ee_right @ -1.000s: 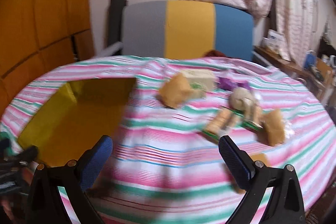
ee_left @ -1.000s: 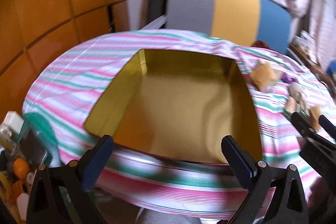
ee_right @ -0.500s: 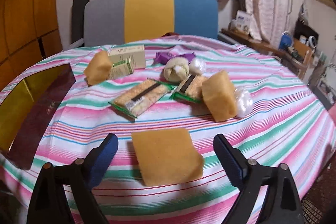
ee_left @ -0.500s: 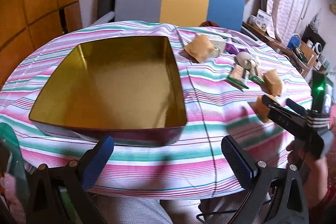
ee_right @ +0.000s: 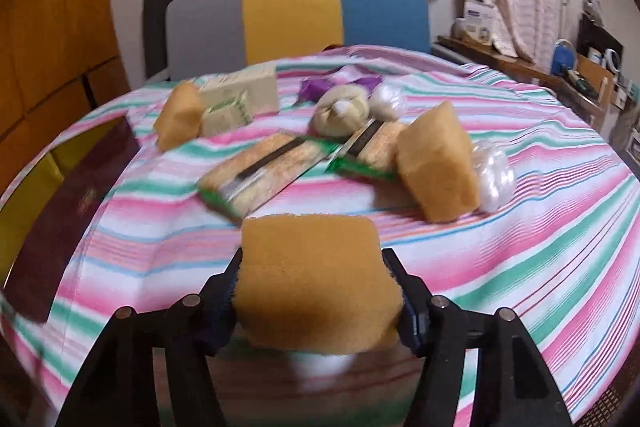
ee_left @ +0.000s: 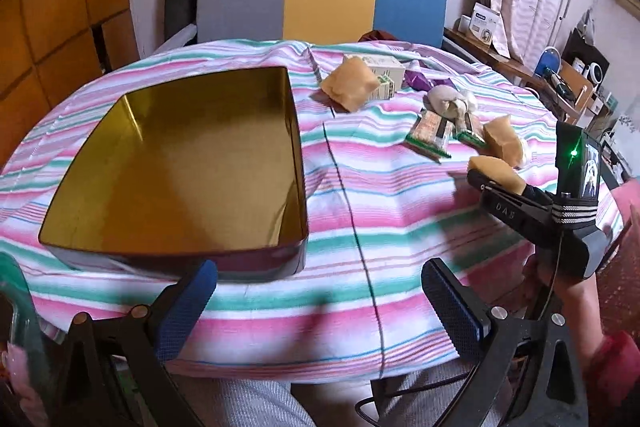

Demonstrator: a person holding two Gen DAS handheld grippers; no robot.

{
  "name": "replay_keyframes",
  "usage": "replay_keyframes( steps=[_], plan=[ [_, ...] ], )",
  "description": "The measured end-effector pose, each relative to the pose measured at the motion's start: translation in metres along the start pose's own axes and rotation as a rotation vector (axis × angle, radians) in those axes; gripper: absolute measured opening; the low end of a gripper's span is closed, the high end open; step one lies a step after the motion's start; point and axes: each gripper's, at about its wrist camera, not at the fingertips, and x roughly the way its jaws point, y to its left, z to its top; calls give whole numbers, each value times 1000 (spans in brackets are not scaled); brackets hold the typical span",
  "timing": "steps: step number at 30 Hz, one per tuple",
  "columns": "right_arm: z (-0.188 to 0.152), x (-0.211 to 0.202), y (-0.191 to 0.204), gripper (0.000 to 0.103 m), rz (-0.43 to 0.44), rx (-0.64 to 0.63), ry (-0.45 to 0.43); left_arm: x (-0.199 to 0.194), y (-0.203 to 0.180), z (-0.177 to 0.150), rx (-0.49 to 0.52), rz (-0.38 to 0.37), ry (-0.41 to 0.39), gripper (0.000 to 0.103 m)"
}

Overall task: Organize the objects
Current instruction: 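Grasp the green-wrapped cracker packet with the left gripper while the right gripper holds the sponge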

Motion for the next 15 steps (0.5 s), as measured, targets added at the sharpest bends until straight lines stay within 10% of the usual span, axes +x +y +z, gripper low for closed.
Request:
replay_keyframes(
  steps=[9, 15],
  plan=[
    [8, 9, -21, 64, -53, 96, -60, 32, -34, 36, 73, -31, 28, 103],
    [3, 12, -30, 64, -61, 147, -67, 68, -53, 68, 57, -195, 57, 103]
  ],
)
